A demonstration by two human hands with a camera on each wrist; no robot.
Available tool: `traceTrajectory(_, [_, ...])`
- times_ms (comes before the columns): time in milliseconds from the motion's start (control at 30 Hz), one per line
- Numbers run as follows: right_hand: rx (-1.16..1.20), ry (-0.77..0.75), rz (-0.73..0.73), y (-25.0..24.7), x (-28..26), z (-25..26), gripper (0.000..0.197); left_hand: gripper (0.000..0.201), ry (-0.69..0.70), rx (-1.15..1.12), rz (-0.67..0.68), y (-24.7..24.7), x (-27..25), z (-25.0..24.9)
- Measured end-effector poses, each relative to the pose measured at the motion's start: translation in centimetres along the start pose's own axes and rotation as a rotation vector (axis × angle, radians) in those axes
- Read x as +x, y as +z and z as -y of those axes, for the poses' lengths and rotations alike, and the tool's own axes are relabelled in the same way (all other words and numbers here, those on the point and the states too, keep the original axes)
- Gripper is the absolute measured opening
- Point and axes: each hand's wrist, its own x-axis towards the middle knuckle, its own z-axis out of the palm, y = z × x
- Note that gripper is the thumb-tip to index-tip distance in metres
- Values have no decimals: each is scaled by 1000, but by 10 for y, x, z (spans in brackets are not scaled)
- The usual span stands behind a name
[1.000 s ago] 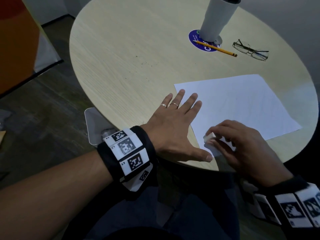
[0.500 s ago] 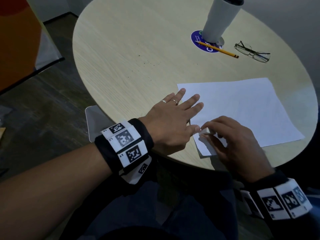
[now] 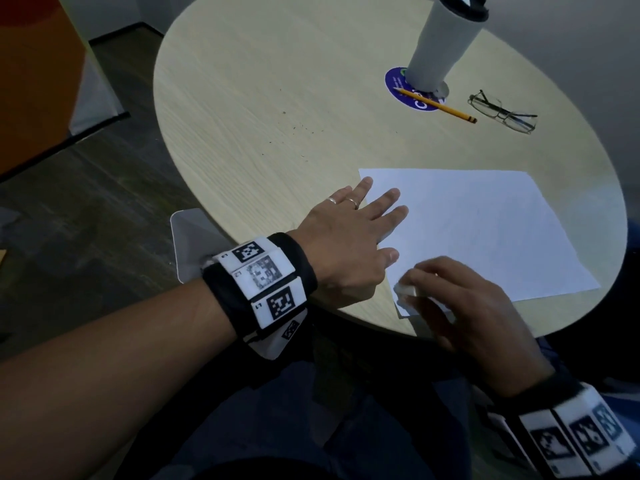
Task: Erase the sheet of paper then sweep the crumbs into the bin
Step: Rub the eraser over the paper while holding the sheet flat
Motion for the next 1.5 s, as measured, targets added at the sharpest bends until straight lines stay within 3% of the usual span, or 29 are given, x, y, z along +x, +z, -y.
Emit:
traceTrajectory(100, [2, -26, 76, -15, -5, 3, 12, 69, -4, -4, -3, 0, -4, -2])
traceTrajectory(267, [-35, 13, -60, -4, 12, 3, 18, 69, -9, -11, 11, -7, -4, -2])
traceTrajectory(433, [11, 43, 56, -13, -7, 4, 9, 70, -12, 10, 26, -4, 3, 1])
traceTrajectory(567, [-33, 106, -107, -8, -4, -3, 8, 80, 9, -21, -9, -2, 3, 3])
traceTrajectory(767, [-62, 112, -2, -15, -17, -4, 5, 86, 0, -33, -32, 1, 4, 4])
traceTrajectory(900, [-22, 154, -144, -7, -9, -1, 12, 94, 3, -66, -7, -2, 4, 4])
traceTrajectory(1067, [-91, 131, 27, -13, -17, 3, 9, 97, 0, -94, -19, 1, 7, 7])
traceTrajectory(1233, [-72, 97, -76, -3, -5, 6, 19, 97, 8, -82, -10, 0, 8, 7])
traceTrajectory(1400, [-69, 98, 90, -15, -11, 6, 12, 97, 6, -71, 14, -6, 8, 6])
traceTrajectory(1500, [-78, 89, -9, -13, -4, 8, 13, 96, 2, -59, 27, -7, 7, 6])
